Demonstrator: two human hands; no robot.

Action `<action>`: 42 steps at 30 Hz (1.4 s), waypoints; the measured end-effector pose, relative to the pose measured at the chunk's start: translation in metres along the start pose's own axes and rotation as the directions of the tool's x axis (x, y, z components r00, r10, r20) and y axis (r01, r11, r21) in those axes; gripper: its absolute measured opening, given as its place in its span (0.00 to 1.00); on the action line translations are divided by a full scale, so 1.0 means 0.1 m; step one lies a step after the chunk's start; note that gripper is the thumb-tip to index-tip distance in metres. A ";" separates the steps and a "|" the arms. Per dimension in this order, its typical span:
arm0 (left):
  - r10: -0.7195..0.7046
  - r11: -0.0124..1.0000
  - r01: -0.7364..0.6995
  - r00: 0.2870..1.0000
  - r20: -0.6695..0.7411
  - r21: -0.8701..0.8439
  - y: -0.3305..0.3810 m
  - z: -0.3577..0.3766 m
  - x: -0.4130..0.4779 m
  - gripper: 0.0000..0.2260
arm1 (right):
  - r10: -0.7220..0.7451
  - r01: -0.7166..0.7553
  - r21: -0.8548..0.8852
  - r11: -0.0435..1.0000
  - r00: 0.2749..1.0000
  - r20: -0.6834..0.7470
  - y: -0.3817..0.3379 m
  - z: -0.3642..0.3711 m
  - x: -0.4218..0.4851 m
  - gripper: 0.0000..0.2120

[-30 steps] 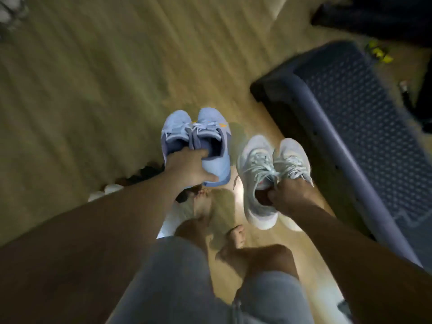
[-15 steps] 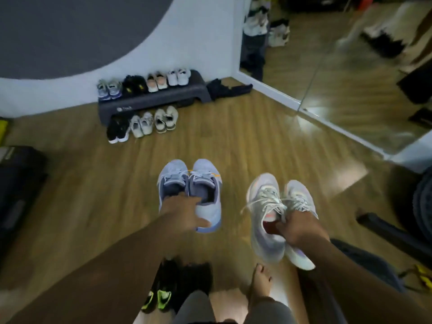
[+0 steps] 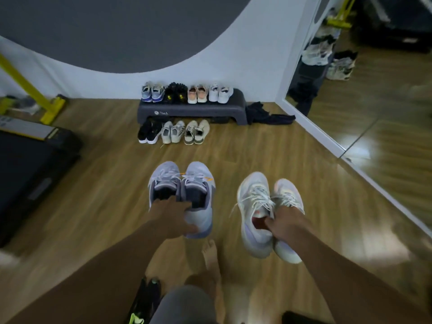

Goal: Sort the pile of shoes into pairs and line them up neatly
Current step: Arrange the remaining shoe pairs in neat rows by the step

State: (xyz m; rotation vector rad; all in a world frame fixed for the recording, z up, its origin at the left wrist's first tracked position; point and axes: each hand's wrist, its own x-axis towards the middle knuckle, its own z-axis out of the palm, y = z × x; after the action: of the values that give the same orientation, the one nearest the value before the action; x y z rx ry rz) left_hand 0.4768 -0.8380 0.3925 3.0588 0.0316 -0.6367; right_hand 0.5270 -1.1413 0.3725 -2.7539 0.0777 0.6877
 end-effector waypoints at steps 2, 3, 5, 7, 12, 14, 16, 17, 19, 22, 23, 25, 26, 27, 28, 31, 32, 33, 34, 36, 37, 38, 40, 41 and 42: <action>-0.019 1.000 0.019 0.996 0.082 0.007 -0.03 -0.03 0.42 0.28 | 0.012 -0.012 -0.018 1.000 1.000 0.005 -0.07 -0.04 0.38 0.22; -0.020 1.000 0.020 0.995 0.094 -0.001 -0.05 -0.05 0.64 0.27 | 0.023 -0.023 -0.032 0.999 1.000 0.013 -0.11 -0.06 0.57 0.22; -0.006 1.000 0.010 0.993 0.122 -0.025 -0.11 -0.07 1.07 0.26 | 0.061 -0.060 -0.052 0.997 0.998 0.034 -0.18 -0.11 0.95 0.20; 0.010 0.999 -0.003 0.984 0.180 -0.043 -0.17 -0.15 1.43 0.27 | 0.088 -0.083 -0.084 0.993 0.994 0.063 -0.30 -0.23 1.32 0.19; 0.074 0.996 -0.059 0.972 0.223 -0.071 -0.31 -0.59 2.28 0.29 | 0.125 -0.122 -0.038 0.992 0.987 0.100 -0.60 -0.63 2.12 0.18; 0.092 0.993 -0.073 0.969 0.228 -0.091 -0.33 -0.72 2.65 0.28 | 0.114 -0.110 -0.046 0.993 0.989 0.091 -0.69 -0.79 2.42 0.18; 0.099 0.992 -0.078 0.968 0.232 -0.096 -0.34 -0.85 3.01 0.28 | 0.100 -0.095 -0.063 0.993 0.991 0.088 -0.78 -0.93 2.71 0.18; 0.097 0.992 -0.076 0.969 0.225 -0.099 -0.35 -0.93 3.21 0.28 | 0.099 -0.094 -0.062 0.994 0.992 0.082 -0.84 -0.99 2.89 0.18; 0.094 0.992 -0.073 0.969 0.228 -0.101 -0.37 -1.04 3.55 0.27 | 0.102 -0.099 -0.036 0.994 0.991 0.086 -0.92 -1.11 3.21 0.18; 0.099 0.991 -0.073 0.965 0.243 -0.115 -0.38 -1.19 4.17 0.27 | 0.106 -0.108 0.005 0.994 0.987 0.123 -1.05 -1.24 3.85 0.17; 0.095 0.991 -0.069 0.964 0.250 -0.113 -0.38 -1.21 4.40 0.27 | 0.105 -0.107 0.010 0.994 0.986 0.130 -1.09 -1.27 4.10 0.17; 0.084 0.994 -0.062 0.956 0.279 -0.090 -0.35 -1.26 4.86 0.25 | 0.091 -0.092 0.003 0.996 0.986 0.140 -1.19 -1.35 4.61 0.16; 0.075 0.995 -0.052 0.951 0.301 -0.083 -0.33 -1.28 5.08 0.24 | 0.081 -0.082 -0.003 0.997 0.985 0.150 -1.24 -1.40 4.86 0.16; 0.069 0.996 -0.047 0.946 0.316 -0.076 -0.31 -1.30 5.30 0.24 | 0.079 -0.080 0.001 0.997 0.984 0.162 -1.29 -1.44 5.12 0.17; 0.069 0.997 -0.050 0.939 0.338 -0.064 -0.29 -1.33 5.53 0.24 | 0.081 -0.084 0.011 0.996 0.981 0.177 -1.33 -1.49 5.37 0.18; 0.074 0.997 -0.060 0.927 0.368 -0.050 -0.30 -1.31 6.27 0.27 | 0.079 -0.083 0.009 0.997 0.974 0.212 -1.43 -1.58 6.13 0.16; 0.072 0.997 -0.056 0.928 0.366 -0.055 -0.30 -1.26 6.49 0.27 | 0.086 -0.090 0.007 0.996 0.974 0.209 -1.43 -1.56 6.36 0.15; 0.068 0.997 -0.051 0.934 0.352 -0.058 -0.31 -1.20 6.73 0.27 | 0.104 -0.108 0.009 0.994 0.975 0.196 -1.41 -1.52 6.59 0.14; 0.071 0.997 -0.056 0.938 0.339 -0.054 -0.32 -1.12 6.97 0.27 | 0.122 -0.126 0.004 0.992 0.973 0.196 -1.39 -1.45 6.80 0.13; 0.082 0.996 -0.064 0.938 0.337 -0.065 -0.33 -0.94 7.48 0.28 | 0.165 -0.167 -0.004 0.986 0.965 0.206 -1.31 -1.25 7.18 0.10; 0.088 0.995 -0.070 0.939 0.333 -0.065 -0.34 -0.83 7.75 0.28 | 0.187 -0.191 0.000 0.982 0.958 0.216 -1.24 -1.10 7.36 0.10; 0.093 0.995 -0.074 0.939 0.330 -0.070 -0.34 -0.68 8.04 0.27 | 0.191 -0.195 0.002 0.981 0.958 0.216 -1.18 -0.94 7.56 0.11; 0.082 0.995 -0.061 0.943 0.321 -0.074 -0.37 -0.43 8.55 0.27 | 0.198 -0.196 -0.031 0.980 0.959 0.201 -1.06 -0.64 7.87 0.14; 0.084 0.995 -0.066 0.946 0.312 -0.068 -0.38 -0.22 8.85 0.27 | 0.212 -0.208 -0.040 0.977 0.959 0.188 -1.00 -0.45 8.07 0.15; 0.086 0.995 -0.070 0.950 0.300 -0.066 -0.40 0.02 9.13 0.28 | 0.220 -0.216 -0.042 0.975 0.959 0.181 -0.94 -0.26 8.27 0.16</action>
State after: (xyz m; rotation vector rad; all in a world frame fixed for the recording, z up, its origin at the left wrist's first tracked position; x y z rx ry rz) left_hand 1.3126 -0.7827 0.0259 2.8568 -0.0746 -1.0705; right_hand 1.2814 -1.0428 0.0334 -2.7123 0.3400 1.0041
